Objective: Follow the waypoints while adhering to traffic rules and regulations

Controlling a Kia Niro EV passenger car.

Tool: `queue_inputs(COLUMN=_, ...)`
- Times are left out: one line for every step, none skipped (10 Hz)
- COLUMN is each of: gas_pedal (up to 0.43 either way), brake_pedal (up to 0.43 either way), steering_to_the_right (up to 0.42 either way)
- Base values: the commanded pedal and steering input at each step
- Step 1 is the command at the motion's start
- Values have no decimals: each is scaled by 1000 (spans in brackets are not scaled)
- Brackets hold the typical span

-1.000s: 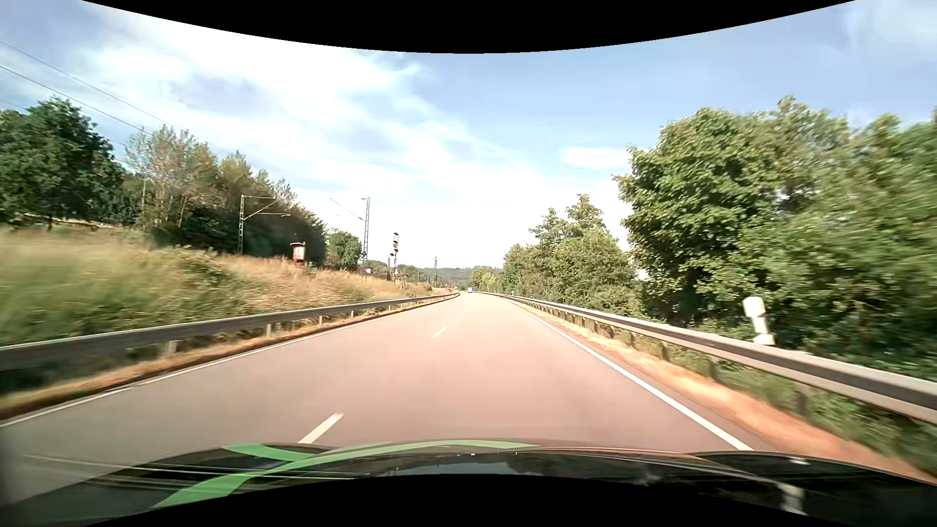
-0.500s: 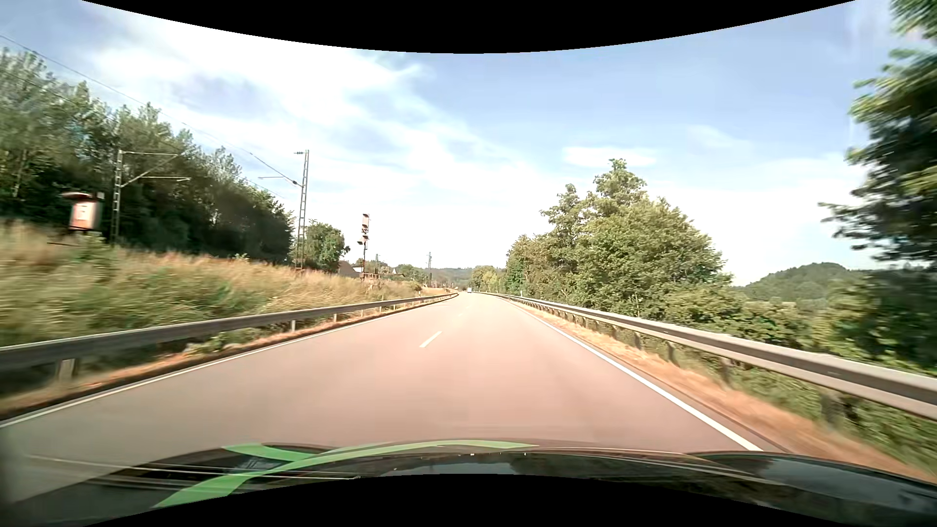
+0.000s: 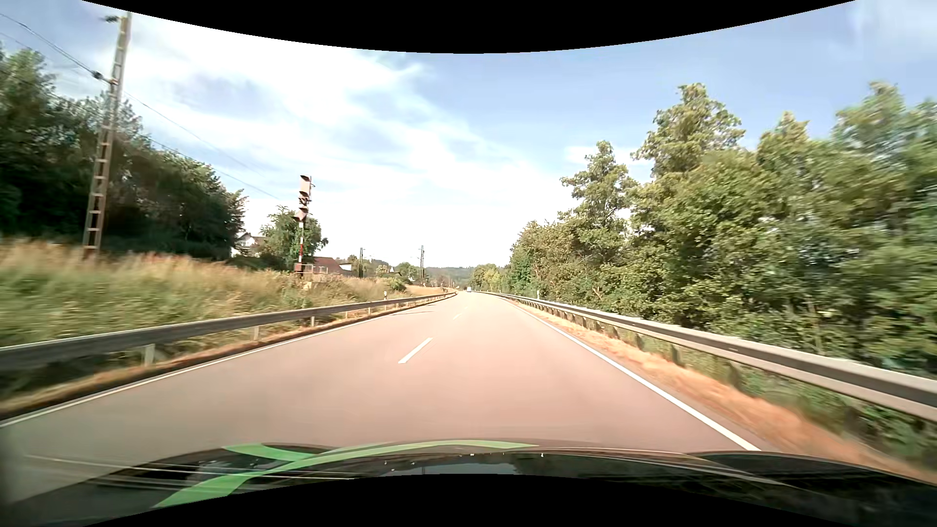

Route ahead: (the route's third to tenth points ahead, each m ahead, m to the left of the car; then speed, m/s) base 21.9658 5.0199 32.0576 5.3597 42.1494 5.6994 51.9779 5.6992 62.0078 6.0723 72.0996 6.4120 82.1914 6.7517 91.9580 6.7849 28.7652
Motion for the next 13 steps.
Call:
queue_inputs(gas_pedal=280, brake_pedal=0, steering_to_the_right=-3)
queue_inputs(gas_pedal=287, brake_pedal=0, steering_to_the_right=-3)
queue_inputs(gas_pedal=287, brake_pedal=0, steering_to_the_right=-4)
queue_inputs(gas_pedal=287, brake_pedal=0, steering_to_the_right=-3)
queue_inputs(gas_pedal=287, brake_pedal=0, steering_to_the_right=-4)
queue_inputs(gas_pedal=287, brake_pedal=0, steering_to_the_right=-5)
queue_inputs(gas_pedal=260, brake_pedal=0, steering_to_the_right=-5)
queue_inputs(gas_pedal=260, brake_pedal=0, steering_to_the_right=-6)
queue_inputs(gas_pedal=260, brake_pedal=0, steering_to_the_right=-6)
queue_inputs(gas_pedal=260, brake_pedal=0, steering_to_the_right=-6)
queue_inputs(gas_pedal=268, brake_pedal=0, steering_to_the_right=-6)
queue_inputs(gas_pedal=280, brake_pedal=0, steering_to_the_right=-6)
queue_inputs(gas_pedal=287, brake_pedal=0, steering_to_the_right=-5)
